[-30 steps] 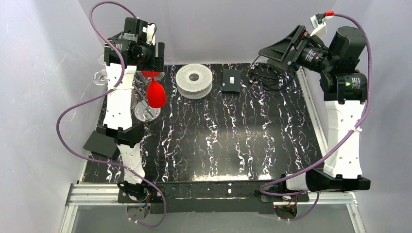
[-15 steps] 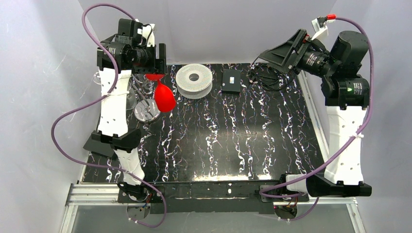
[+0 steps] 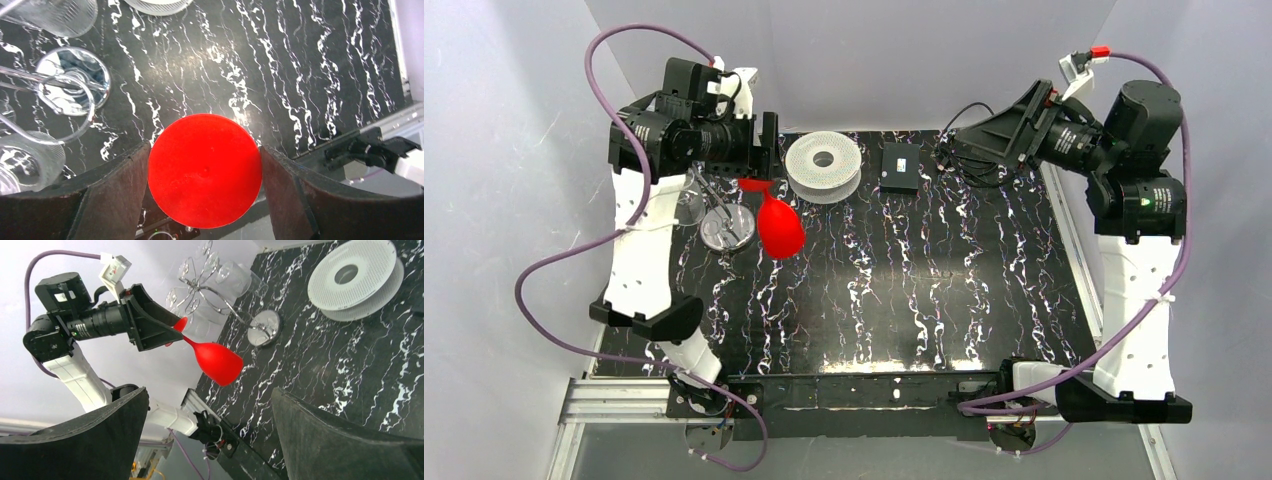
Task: Take the wine glass off the wine glass rack
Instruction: Pick up the wine glass from the wine rack, then place the wine glass at the center of the board.
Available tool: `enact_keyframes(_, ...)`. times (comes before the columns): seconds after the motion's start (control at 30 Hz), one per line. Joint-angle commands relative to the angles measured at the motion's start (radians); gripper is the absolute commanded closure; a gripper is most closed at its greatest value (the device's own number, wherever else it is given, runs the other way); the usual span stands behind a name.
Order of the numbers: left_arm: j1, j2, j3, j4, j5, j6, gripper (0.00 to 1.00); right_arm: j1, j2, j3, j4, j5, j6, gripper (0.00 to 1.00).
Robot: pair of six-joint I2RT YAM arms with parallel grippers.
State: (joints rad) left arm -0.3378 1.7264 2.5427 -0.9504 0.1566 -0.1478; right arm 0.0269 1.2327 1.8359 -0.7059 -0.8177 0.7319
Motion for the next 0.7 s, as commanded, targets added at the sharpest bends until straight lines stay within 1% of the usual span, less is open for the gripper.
enact_keyframes(0.0,-0.013,-0.088,-0.067,-0.26,0.088,-0.021,0.35,0.008,-0.057,-0.066,0.066,-0.078,0.021,0.0)
enact_keyframes(0.1,-0.014,-0.122,-0.111,-0.247,0.147,-0.038,0.34,0.034,-0.082,-0.118,0.102,-0.095,0.032,0.0)
enact_keyframes(0.17,-0.015,-0.139,-0.137,-0.237,0.19,-0.052,0.34,0.082,-0.084,-0.127,0.103,-0.088,0.024,0.0)
enact_keyframes(0.33,-0.017,-0.168,-0.185,-0.21,0.288,-0.084,0.33,0.224,-0.059,-0.102,0.045,-0.015,-0.042,0.0)
enact_keyframes(0.53,-0.018,-0.181,-0.236,-0.151,0.471,-0.143,0.32,0.307,-0.054,-0.15,0.082,0.018,-0.052,0.0)
enact_keyframes(0.67,-0.023,-0.177,-0.243,-0.126,0.535,-0.171,0.32,0.379,-0.035,-0.156,0.089,0.05,-0.063,0.0)
